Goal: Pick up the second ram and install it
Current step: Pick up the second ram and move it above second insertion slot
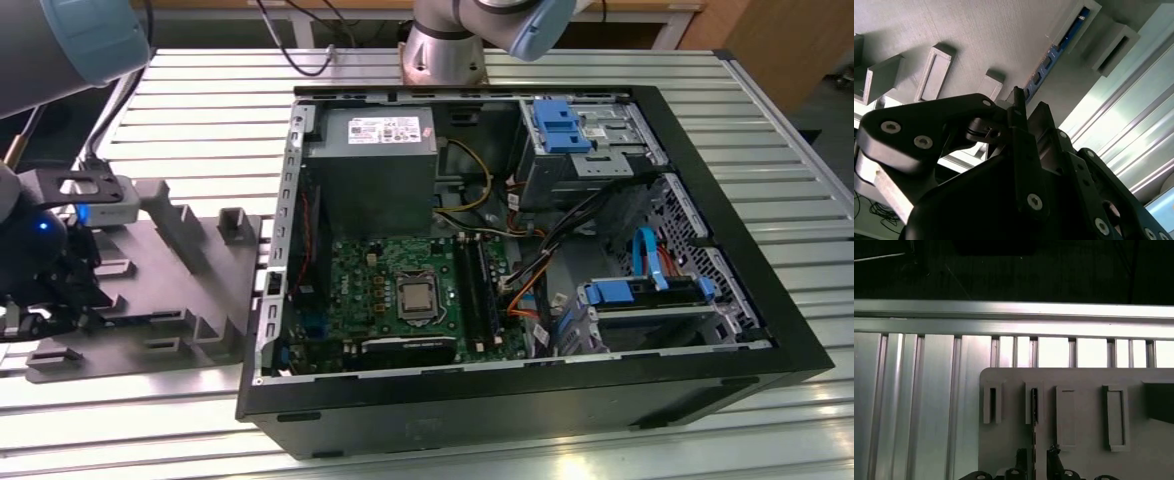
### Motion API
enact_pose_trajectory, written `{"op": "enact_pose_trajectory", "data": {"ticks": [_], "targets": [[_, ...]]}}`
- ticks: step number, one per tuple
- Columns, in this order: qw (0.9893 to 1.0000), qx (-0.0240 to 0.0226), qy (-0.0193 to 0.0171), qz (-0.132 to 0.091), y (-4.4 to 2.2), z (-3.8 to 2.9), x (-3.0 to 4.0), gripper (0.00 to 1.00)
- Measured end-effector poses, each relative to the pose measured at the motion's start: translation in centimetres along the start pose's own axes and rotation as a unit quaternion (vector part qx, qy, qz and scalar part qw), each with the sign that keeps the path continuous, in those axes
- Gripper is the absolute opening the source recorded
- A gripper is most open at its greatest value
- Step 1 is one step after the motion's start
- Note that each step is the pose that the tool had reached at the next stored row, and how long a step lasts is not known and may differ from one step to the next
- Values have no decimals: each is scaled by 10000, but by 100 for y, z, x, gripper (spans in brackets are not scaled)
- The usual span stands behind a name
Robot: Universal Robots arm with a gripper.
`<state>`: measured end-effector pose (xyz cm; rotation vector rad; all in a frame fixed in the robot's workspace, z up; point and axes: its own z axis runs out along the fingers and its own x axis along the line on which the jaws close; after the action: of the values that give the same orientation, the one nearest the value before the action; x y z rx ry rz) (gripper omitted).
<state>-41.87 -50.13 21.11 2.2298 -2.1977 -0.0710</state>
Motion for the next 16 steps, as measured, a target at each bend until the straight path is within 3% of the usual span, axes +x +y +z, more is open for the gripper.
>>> {"op": "enact_pose_trajectory", "data": {"ticks": [16], "targets": [[9999, -4, 5, -139, -3, 89, 7, 30]]}}
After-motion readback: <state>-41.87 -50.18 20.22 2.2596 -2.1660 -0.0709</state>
